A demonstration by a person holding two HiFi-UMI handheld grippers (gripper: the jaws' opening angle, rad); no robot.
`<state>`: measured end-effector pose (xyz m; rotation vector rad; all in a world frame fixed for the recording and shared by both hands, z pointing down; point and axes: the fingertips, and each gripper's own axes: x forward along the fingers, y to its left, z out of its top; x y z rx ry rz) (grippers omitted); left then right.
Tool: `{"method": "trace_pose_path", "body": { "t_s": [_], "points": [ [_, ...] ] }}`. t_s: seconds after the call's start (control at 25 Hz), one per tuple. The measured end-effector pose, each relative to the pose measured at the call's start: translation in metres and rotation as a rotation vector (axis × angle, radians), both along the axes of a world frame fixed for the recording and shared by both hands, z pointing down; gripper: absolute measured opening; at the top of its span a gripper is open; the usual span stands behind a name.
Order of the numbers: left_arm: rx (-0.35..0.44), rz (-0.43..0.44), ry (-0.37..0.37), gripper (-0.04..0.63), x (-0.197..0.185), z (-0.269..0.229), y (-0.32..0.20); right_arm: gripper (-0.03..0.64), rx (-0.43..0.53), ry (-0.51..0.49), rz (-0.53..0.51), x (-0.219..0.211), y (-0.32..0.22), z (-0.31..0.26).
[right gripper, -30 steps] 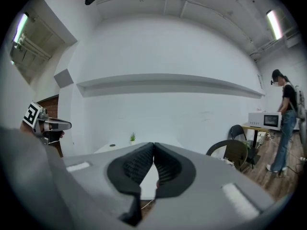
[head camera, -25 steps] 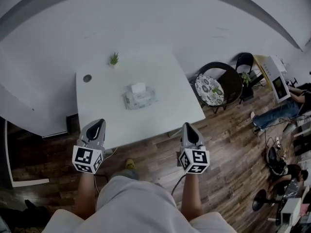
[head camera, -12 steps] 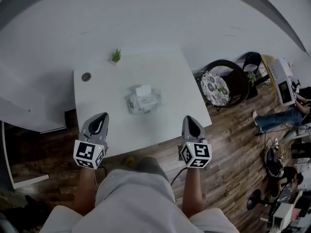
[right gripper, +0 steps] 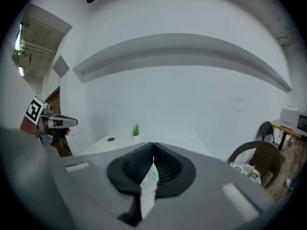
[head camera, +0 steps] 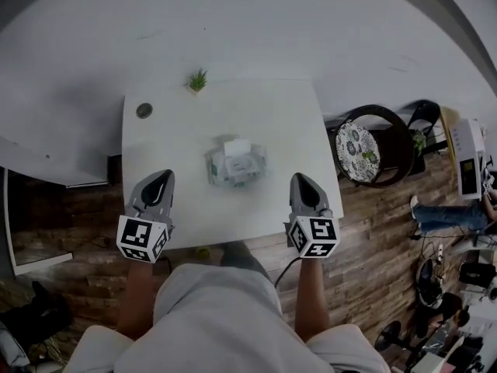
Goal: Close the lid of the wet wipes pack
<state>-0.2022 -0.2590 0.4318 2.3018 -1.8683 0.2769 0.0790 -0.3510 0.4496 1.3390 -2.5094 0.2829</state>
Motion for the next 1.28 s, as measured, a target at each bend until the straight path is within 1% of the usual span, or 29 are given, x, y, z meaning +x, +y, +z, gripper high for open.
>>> {"method": "trace_pose_path", "body": {
  "t_s": [0.28,0.56,0.84,0.88,0.92,1.04,1.28],
  "points": [
    [-0.035,-0.059,0.005,-0.002,0.006,0.014,-0.044,0.003,-0.034,-0.008,-0.102,-0.013,-0.059,0.017],
    [-0.080,-0.088,-0.001,-0.002,0.015,0.036,-0.075,0.003,-0.097,-0.022,-0.180,-0.024,-0.090,0.048],
    [-0.086,-0.120,0.003,-0.002,0.013,0.038,-0.081,0.006,-0.096,-0.015,-0.239,-0.040,-0.102,0.051],
    [-0.086,-0.124,0.004,-0.002,0.013,0.037,-0.080,0.025,-0.098,-0.015,-0.248,-0.042,-0.102,0.050],
    [-0.085,-0.127,0.005,-0.002,0.012,0.037,-0.080,0.088,-0.101,-0.013,-0.256,-0.044,-0.101,0.050],
    [-0.083,-0.129,0.007,-0.002,0.013,0.036,-0.079,0.089,-0.098,0.000,-0.271,-0.047,-0.099,0.052],
    [-0.082,-0.126,0.003,-0.002,0.015,0.034,-0.075,0.089,-0.100,-0.007,-0.285,-0.050,-0.095,0.050]
  ]
}}
